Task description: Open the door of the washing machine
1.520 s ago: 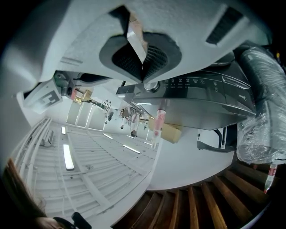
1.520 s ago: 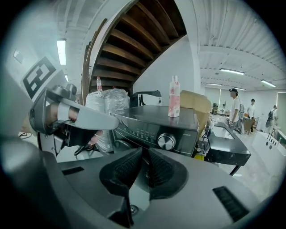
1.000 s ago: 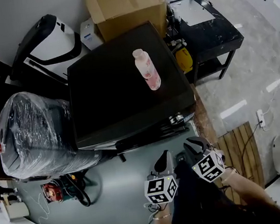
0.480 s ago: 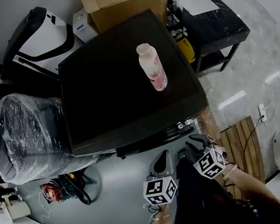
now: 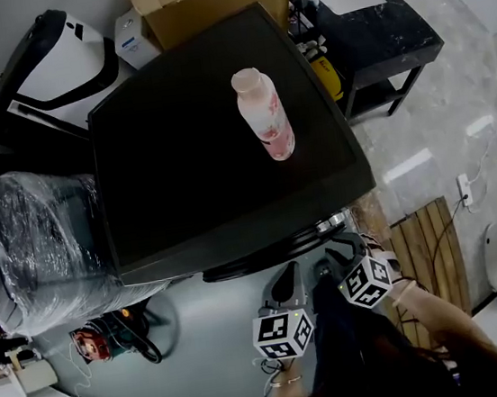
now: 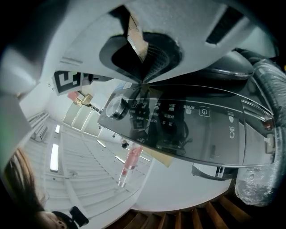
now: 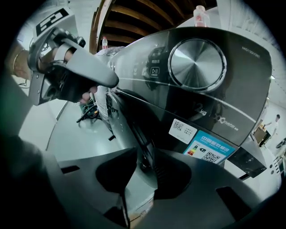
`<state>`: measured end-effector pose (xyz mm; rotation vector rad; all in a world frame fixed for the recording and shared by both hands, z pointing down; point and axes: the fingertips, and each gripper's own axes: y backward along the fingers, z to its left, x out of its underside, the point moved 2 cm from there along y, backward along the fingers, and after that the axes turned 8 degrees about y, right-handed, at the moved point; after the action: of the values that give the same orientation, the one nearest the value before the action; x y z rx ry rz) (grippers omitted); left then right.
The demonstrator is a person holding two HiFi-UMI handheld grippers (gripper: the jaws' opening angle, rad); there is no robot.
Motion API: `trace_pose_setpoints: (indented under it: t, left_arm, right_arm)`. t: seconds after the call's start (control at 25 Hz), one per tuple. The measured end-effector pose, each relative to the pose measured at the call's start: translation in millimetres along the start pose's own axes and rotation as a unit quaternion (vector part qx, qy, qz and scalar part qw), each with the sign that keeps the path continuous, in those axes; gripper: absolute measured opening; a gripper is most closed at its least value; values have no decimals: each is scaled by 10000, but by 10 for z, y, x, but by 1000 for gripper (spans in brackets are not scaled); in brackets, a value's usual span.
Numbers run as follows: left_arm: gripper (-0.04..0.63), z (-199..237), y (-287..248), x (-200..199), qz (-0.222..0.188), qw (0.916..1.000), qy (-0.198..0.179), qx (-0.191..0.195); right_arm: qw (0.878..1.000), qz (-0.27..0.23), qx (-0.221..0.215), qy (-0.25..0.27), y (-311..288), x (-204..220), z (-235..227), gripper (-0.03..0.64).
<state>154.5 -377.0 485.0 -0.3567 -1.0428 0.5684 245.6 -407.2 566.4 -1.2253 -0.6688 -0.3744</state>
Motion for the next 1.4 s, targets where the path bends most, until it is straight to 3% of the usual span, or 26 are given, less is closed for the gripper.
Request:
trace_pose_setpoints:
  t: [0.28, 0.56, 0.88, 1.16, 1.4]
  left_arm:
    - [15, 24, -93, 109, 157, 9997, -169, 108]
    - [15, 54, -127, 242, 165, 9998, -88, 61]
    - [15, 28, -65, 384, 110, 9999, 18, 35]
    - [15, -7, 1, 476, 29, 10000, 66, -17]
    - [15, -43, 168, 601, -61, 9998, 147, -128]
  right_arm:
    - [9996, 191, -84, 188, -213, 149, -2, 114]
    - [9979, 296, -140, 559, -380, 240, -17, 126]
    - [9965, 152, -146, 812, -416, 258, 24, 123]
    - [9898, 50, -195, 1408, -323, 357, 207, 101]
    - [9915, -10, -113, 1294, -223, 420, 410, 98]
